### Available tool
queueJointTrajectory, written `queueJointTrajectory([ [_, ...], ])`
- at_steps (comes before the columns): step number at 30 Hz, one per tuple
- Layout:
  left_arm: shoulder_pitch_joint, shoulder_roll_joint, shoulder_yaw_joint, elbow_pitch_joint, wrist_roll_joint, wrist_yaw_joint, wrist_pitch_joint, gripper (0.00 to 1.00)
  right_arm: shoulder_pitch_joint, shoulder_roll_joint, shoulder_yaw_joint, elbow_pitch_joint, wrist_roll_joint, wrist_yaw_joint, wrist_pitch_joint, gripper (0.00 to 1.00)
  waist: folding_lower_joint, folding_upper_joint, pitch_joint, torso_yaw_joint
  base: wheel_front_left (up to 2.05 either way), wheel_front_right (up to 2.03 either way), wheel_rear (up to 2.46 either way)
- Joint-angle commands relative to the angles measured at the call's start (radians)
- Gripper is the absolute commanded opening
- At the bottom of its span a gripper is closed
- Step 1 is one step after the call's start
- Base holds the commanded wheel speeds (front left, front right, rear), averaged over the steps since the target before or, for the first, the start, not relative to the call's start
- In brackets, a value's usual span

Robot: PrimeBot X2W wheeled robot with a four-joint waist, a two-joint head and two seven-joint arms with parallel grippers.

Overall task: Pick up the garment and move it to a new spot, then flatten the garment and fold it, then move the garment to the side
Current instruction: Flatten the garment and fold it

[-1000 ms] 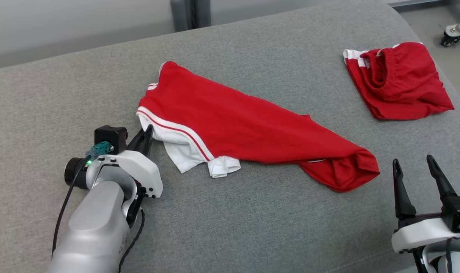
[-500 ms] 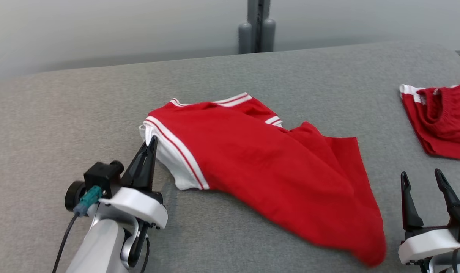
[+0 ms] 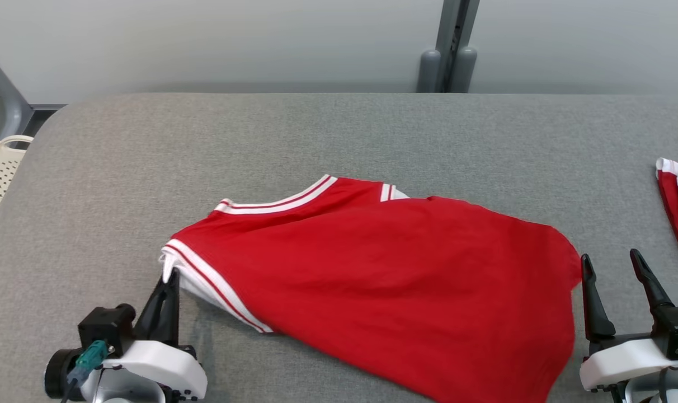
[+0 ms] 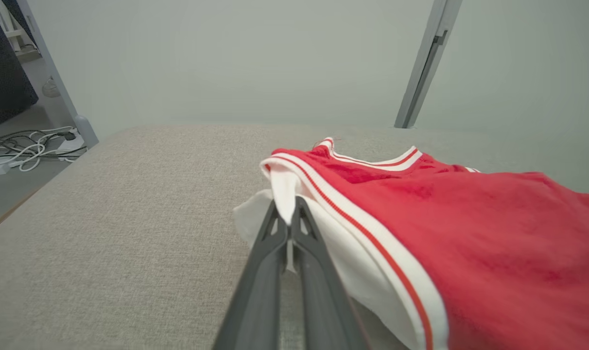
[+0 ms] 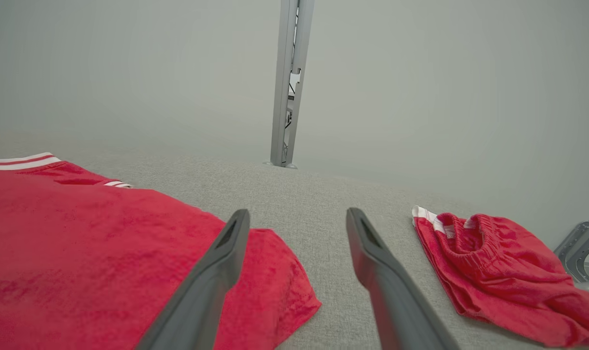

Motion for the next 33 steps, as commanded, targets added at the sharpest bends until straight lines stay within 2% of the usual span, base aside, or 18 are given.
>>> queueJointTrajectory([
  [1, 0.007, 0.009, 0.014, -0.003, -0.006, 0.016, 0.010, 0.00, -0.010, -0.006, -0.005, 0.001, -0.001, 0.000, -0.003, 1.00, 0.0000, 0.0000, 0.009, -0.016, 0.00, 0.00, 0.00],
  [6, -0.009, 0.012, 0.032, 0.042, -0.023, 0.032, 0.034, 0.00, -0.015, -0.006, -0.005, 0.008, -0.002, 0.000, -0.001, 1.00, 0.0000, 0.0000, 0.023, -0.046, 0.00, 0.00, 0.00],
  [14, -0.107, -0.017, 0.029, 0.184, -0.049, 0.009, 0.004, 0.00, -0.029, -0.010, -0.020, 0.020, -0.003, 0.000, 0.012, 1.00, 0.0000, 0.0000, 0.042, -0.086, 0.00, 0.00, 0.00],
  [15, -0.123, -0.024, 0.033, 0.204, -0.056, 0.008, -0.007, 0.07, -0.029, -0.010, -0.024, 0.022, -0.004, 0.000, 0.016, 1.00, 0.0000, 0.0000, 0.044, -0.088, 0.00, 0.00, 0.00],
  [17, -0.148, -0.031, 0.037, 0.246, -0.061, 0.000, -0.029, 0.35, -0.029, -0.010, -0.028, 0.028, -0.005, 0.000, 0.023, 1.00, 0.0000, 0.0000, 0.045, -0.091, 0.00, 0.00, 0.00],
  [18, -0.162, -0.033, 0.036, 0.266, -0.061, -0.002, -0.040, 0.54, -0.031, -0.012, -0.029, 0.031, -0.005, 0.000, 0.026, 1.00, 0.0000, 0.0000, 0.045, -0.091, 0.00, 0.00, 0.00],
  [19, -0.176, -0.035, 0.035, 0.287, -0.062, -0.005, -0.052, 0.87, -0.033, -0.014, -0.030, 0.033, -0.004, 0.000, 0.028, 1.00, 0.0000, 0.0000, 0.045, -0.090, 0.00, 0.00, 0.00],
  [20, -0.188, -0.039, 0.035, 0.305, -0.063, -0.010, -0.062, 1.00, -0.035, -0.015, -0.031, 0.037, -0.005, 0.000, 0.031, 1.00, 0.0000, 0.0000, 0.044, -0.088, 0.00, 0.00, 0.00],
  [28, -0.201, -0.041, 0.046, 0.358, -0.059, -0.029, -0.122, 1.00, -0.053, -0.048, -0.012, 0.054, -0.006, 0.000, 0.066, 1.00, 0.0000, 0.0000, 0.012, -0.036, 0.00, 0.00, 0.00],
  [33, -0.166, -0.052, 0.042, 0.317, -0.043, -0.041, -0.133, 1.00, -0.087, -0.107, 0.071, 0.096, 0.028, 0.000, 0.158, 1.00, 0.0000, 0.0000, -0.011, 0.010, 0.00, 0.00, 0.00],
])
